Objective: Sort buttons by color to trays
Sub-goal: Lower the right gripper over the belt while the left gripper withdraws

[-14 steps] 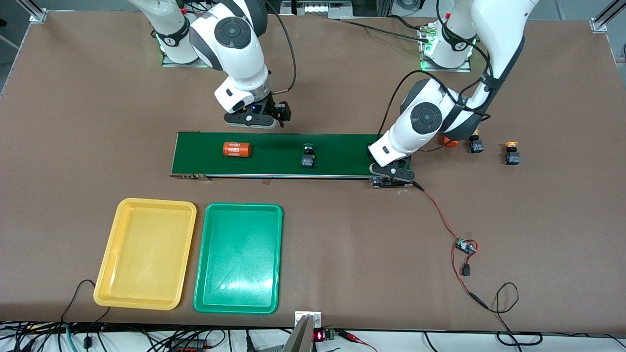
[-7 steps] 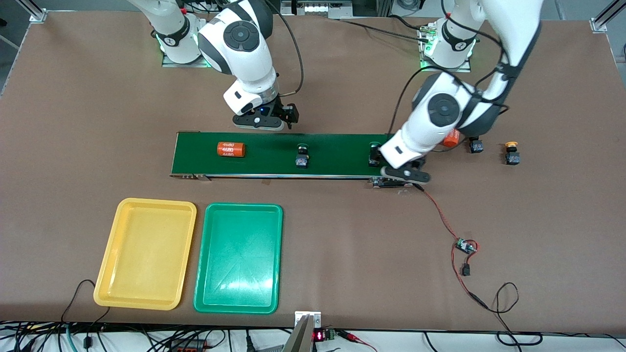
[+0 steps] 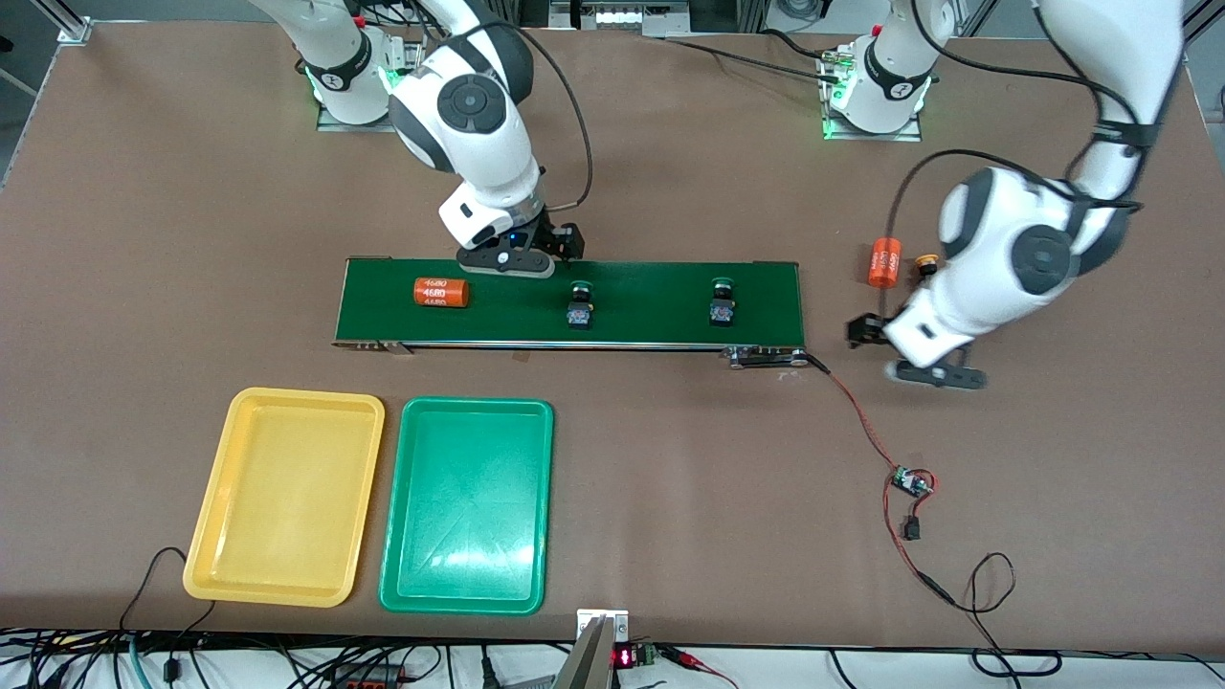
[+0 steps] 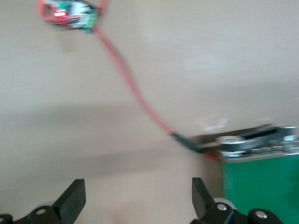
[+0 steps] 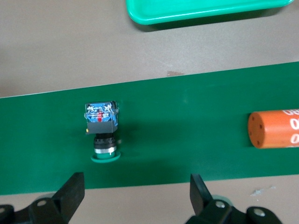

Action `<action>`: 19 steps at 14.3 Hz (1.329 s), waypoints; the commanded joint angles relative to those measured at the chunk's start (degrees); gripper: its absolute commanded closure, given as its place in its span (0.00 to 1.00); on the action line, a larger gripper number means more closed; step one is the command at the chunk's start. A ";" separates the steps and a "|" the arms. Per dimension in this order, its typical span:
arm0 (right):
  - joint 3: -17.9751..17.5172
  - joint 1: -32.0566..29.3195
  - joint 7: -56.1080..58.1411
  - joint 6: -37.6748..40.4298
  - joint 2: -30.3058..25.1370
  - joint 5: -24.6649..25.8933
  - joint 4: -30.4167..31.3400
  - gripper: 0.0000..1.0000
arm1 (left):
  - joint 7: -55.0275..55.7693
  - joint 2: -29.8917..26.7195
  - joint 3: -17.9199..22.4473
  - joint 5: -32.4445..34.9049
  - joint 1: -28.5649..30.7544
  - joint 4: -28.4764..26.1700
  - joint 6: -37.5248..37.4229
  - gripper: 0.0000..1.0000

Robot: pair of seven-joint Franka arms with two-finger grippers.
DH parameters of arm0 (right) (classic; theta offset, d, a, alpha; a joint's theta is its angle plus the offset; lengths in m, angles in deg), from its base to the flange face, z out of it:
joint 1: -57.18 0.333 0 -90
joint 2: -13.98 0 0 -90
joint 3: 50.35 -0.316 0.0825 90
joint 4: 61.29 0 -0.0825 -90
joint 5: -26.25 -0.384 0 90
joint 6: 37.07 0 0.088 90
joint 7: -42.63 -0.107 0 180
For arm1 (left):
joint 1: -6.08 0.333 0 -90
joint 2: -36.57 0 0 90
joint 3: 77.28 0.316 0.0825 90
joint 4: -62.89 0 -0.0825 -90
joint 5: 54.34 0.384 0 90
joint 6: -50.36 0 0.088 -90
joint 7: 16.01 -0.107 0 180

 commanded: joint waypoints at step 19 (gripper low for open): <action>8.16 6.41 -1.53 -9.96 10.20 8.12 -1.84 0.00 | -9.87 -6.21 0.33 0.84 14.24 -23.91 9.13 0.00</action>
